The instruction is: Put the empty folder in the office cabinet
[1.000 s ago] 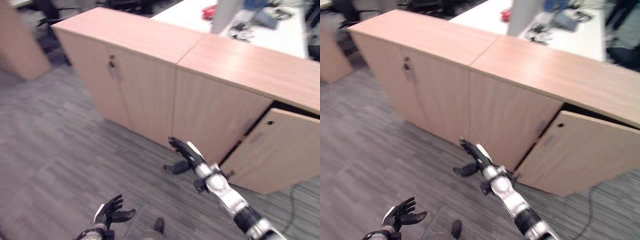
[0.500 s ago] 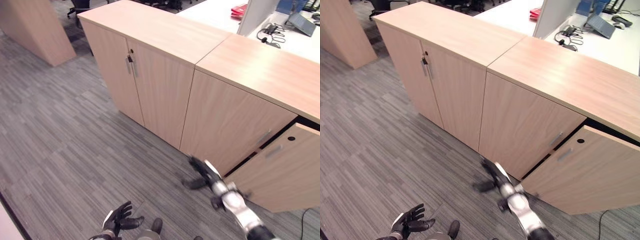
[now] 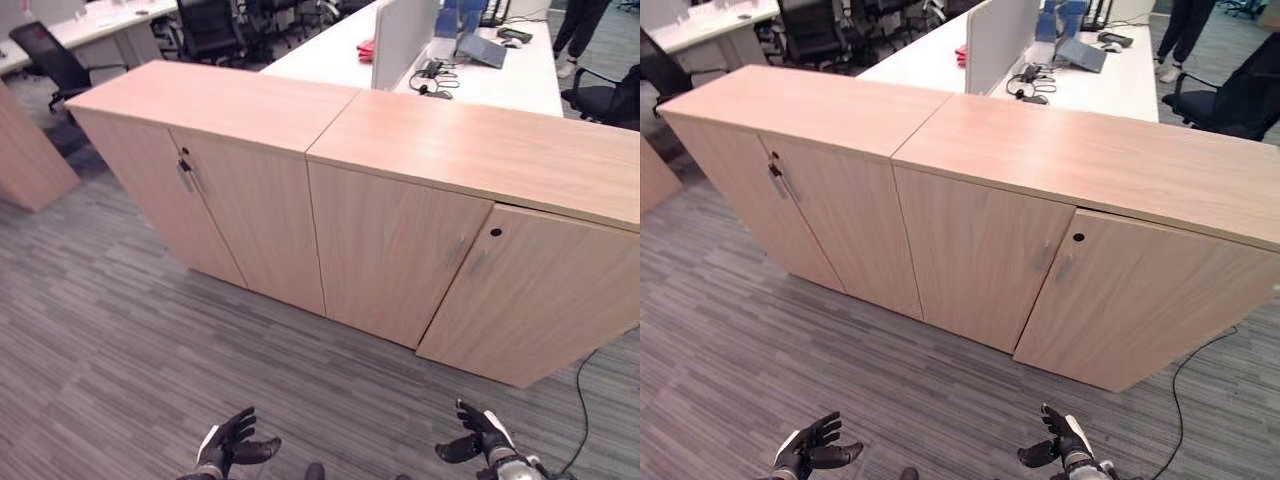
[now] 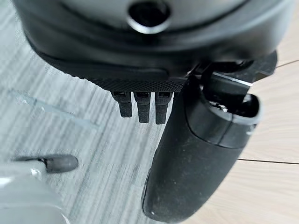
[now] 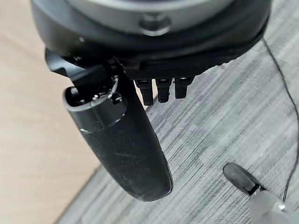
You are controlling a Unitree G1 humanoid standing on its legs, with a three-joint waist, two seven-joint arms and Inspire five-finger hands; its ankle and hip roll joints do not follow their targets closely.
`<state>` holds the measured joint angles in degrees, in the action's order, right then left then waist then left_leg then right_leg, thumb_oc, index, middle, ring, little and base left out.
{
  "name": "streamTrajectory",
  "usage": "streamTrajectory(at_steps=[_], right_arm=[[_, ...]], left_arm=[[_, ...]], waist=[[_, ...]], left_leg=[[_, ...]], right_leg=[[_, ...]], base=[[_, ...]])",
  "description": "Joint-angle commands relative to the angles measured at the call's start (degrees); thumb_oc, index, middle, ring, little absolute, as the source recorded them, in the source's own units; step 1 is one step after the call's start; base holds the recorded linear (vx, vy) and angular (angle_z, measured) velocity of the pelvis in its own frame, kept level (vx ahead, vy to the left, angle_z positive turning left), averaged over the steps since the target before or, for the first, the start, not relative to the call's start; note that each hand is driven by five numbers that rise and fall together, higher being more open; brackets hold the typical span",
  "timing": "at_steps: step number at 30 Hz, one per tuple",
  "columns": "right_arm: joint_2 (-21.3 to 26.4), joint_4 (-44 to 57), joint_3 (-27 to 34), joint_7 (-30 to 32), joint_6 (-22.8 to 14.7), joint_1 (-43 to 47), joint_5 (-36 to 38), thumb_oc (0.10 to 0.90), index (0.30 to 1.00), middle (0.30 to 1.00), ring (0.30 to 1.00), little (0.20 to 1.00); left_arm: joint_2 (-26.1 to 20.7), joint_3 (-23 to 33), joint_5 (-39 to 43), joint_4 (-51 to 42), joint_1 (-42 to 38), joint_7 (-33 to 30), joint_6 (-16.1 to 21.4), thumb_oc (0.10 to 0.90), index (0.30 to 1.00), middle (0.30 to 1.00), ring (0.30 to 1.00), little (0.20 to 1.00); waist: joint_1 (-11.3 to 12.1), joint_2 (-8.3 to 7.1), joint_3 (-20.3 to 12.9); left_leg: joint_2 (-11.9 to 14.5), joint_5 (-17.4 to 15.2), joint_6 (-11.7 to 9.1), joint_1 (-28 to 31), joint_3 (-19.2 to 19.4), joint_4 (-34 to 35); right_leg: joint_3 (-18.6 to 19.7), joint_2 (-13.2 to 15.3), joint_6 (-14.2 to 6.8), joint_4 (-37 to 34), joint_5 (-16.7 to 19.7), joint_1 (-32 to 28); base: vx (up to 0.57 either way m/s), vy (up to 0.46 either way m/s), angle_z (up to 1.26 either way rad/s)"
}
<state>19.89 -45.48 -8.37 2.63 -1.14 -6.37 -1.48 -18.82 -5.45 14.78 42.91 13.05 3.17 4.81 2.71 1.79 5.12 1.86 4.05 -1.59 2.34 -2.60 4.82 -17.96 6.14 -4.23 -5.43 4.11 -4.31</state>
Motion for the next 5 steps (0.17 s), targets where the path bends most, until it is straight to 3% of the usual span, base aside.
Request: streamTrajectory(at_steps=[1, 5], right_arm=[[0.49, 0.26, 1.4, 1.99, -2.54, 5.51, 3.97, 0.8, 0.9, 0.9, 0.9, 0.9], [-0.38, -0.51, 1.04, 1.89, -2.44, 5.91, 5.0, 0.8, 0.9, 0.9, 0.9, 0.9]], left_arm=[[-0.95, 0.43, -3.12, 2.38, -3.97, 0.07, 2.09, 0.8, 0.9, 0.9, 0.9, 0.9], [-0.26, 0.4, -3.64, 4.74, -3.95, 0.07, 1.74, 0.8, 0.9, 0.9, 0.9, 0.9]], waist=[[-0.11, -0.82, 1.17], [-1.02, -0.22, 1.21]], left_leg=[[-0.54, -7.42, -0.04, 3.92, 3.74, 0.18], [-0.12, -7.61, -0.23, 4.44, 6.29, 0.18]], right_leg=[[-1.58, 2.1, -4.13, 0.43, -4.5, -2.54], [-0.01, 2.21, -4.49, 0.43, -4.22, -1.67]], base=[[0.01, -0.024, -0.19], [0.01, -0.004, -0.44]])
